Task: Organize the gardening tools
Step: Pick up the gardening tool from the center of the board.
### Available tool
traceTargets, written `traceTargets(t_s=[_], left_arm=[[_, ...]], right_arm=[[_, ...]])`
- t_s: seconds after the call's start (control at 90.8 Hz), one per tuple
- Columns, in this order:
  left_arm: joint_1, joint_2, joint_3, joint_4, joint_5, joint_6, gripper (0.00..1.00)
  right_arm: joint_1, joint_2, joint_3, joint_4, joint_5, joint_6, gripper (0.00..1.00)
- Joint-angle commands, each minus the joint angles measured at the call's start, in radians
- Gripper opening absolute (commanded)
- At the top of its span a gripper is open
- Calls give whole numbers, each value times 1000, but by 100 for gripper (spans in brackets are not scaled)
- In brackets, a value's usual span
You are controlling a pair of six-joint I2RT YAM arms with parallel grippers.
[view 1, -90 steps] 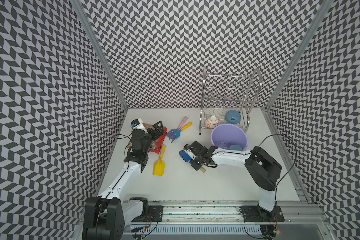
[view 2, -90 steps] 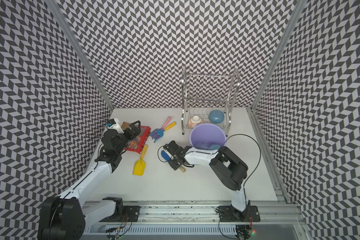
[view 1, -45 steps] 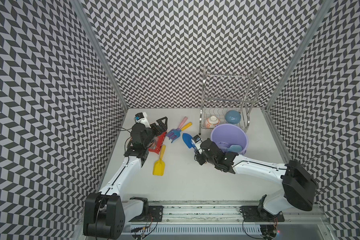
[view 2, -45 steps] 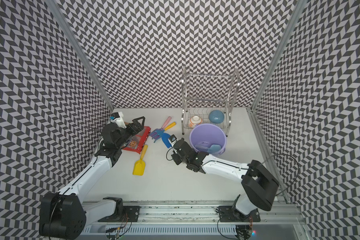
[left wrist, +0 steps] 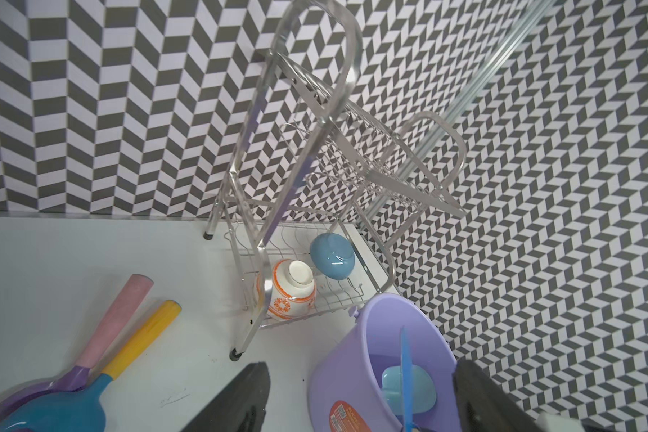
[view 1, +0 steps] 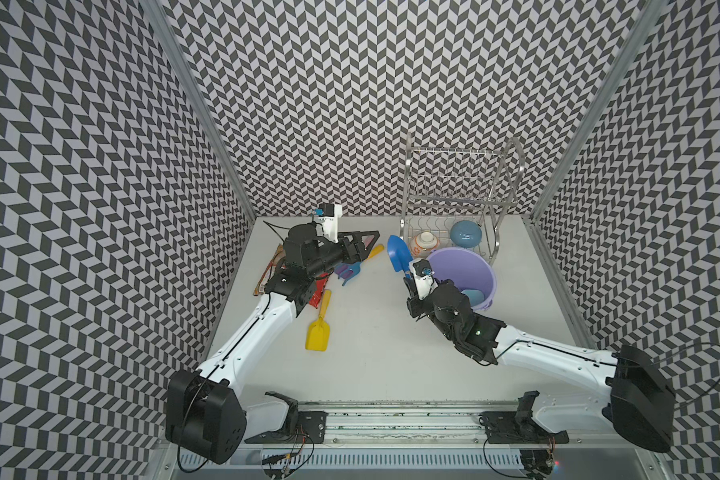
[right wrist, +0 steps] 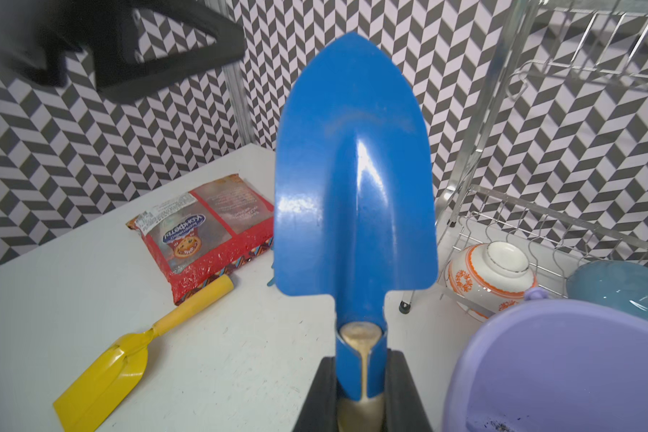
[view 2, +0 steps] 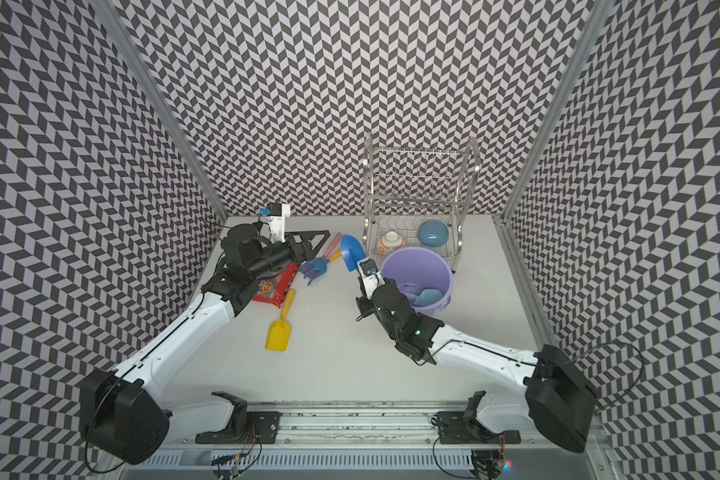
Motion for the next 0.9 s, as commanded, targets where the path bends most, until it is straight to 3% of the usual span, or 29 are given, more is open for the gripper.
traceTargets(t_s=[0.0, 0.121, 0.408, 0.892], left_arm=[[-61, 33, 72, -81, 47, 73, 77], [-108, 84, 121, -100, 46, 88, 68], [-198, 145, 221, -112, 42, 109, 63], [-233, 246, 356, -135, 34, 118, 40]], right_arm=[[4, -47, -21, 155, 66, -39, 0], [5, -87, -56, 206, 84, -69, 0], [5, -136, -101, 253, 139, -122, 0], [4, -188, -145, 310, 124, -172, 0]])
